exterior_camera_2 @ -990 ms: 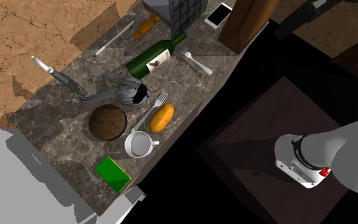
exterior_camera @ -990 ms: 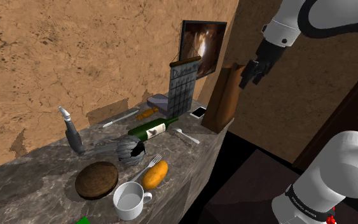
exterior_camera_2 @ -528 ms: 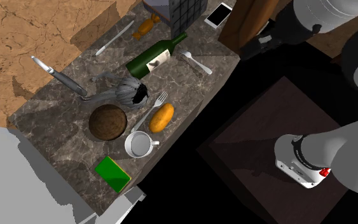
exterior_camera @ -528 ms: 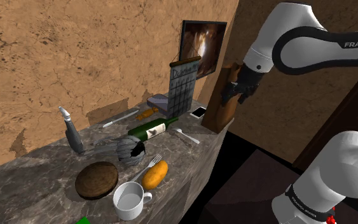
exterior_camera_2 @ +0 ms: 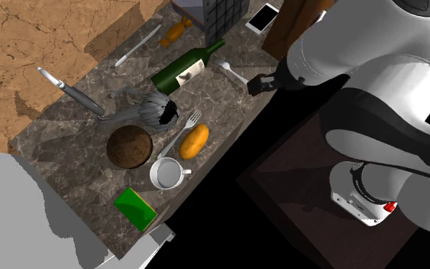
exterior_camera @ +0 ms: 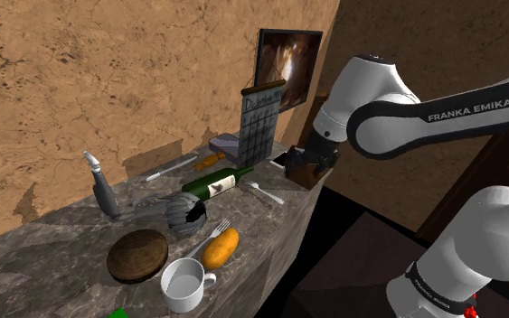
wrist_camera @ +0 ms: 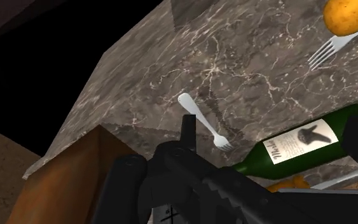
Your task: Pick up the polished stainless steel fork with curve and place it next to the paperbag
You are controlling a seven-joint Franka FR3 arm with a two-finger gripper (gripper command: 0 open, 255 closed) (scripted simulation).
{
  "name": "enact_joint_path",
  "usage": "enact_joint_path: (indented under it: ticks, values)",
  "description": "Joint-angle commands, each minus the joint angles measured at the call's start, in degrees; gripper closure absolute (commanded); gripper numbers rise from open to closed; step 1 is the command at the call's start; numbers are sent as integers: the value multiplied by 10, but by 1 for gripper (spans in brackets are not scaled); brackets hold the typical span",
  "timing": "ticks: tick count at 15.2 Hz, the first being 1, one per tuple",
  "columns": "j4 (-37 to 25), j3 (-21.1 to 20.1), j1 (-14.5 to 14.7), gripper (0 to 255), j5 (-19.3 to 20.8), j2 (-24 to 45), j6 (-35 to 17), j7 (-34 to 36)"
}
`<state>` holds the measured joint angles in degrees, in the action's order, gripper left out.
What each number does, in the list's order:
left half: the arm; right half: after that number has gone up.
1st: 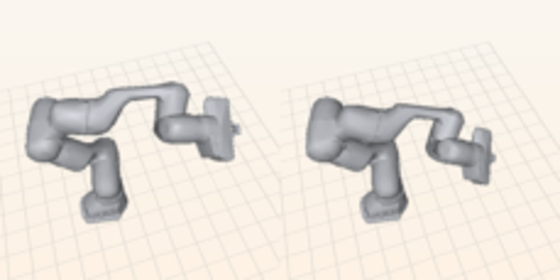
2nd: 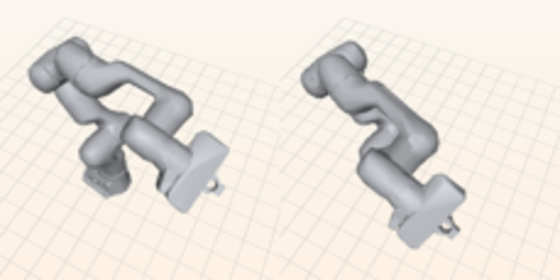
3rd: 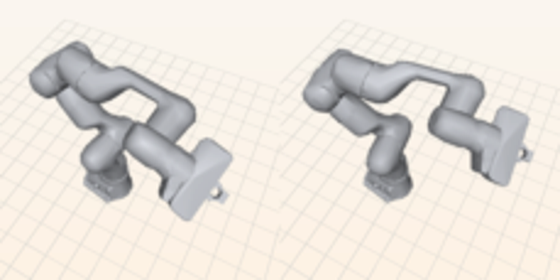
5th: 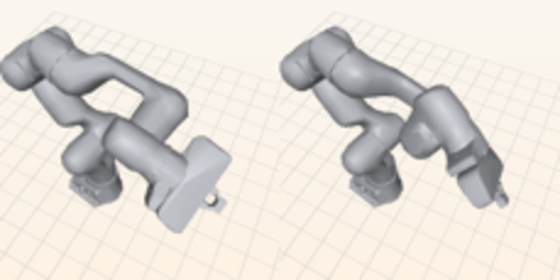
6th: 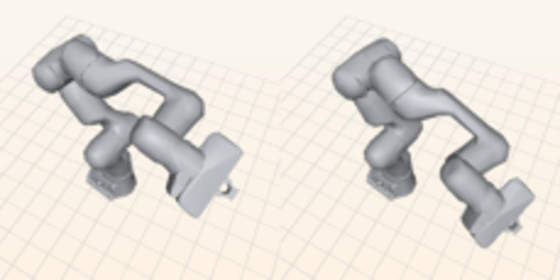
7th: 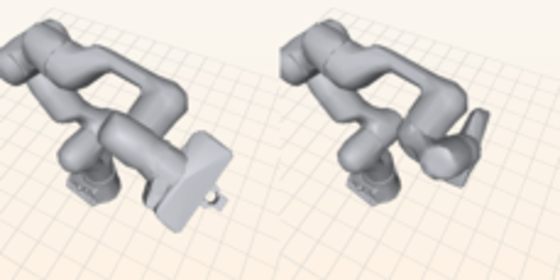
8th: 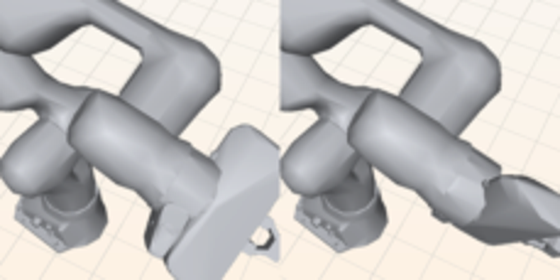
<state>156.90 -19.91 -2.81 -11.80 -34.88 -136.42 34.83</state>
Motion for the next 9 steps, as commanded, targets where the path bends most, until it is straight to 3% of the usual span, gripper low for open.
enact_joint_path:
  ticks: [1, 6, 9]
  values:
    - [-2, -27, -11, 0, -5, 44, -49, 42]
    - [-24, -115, -61, 0, 24, 168, -163, 175]
    - [-51, -183, -123, 0, 105, 252, -222, 294]
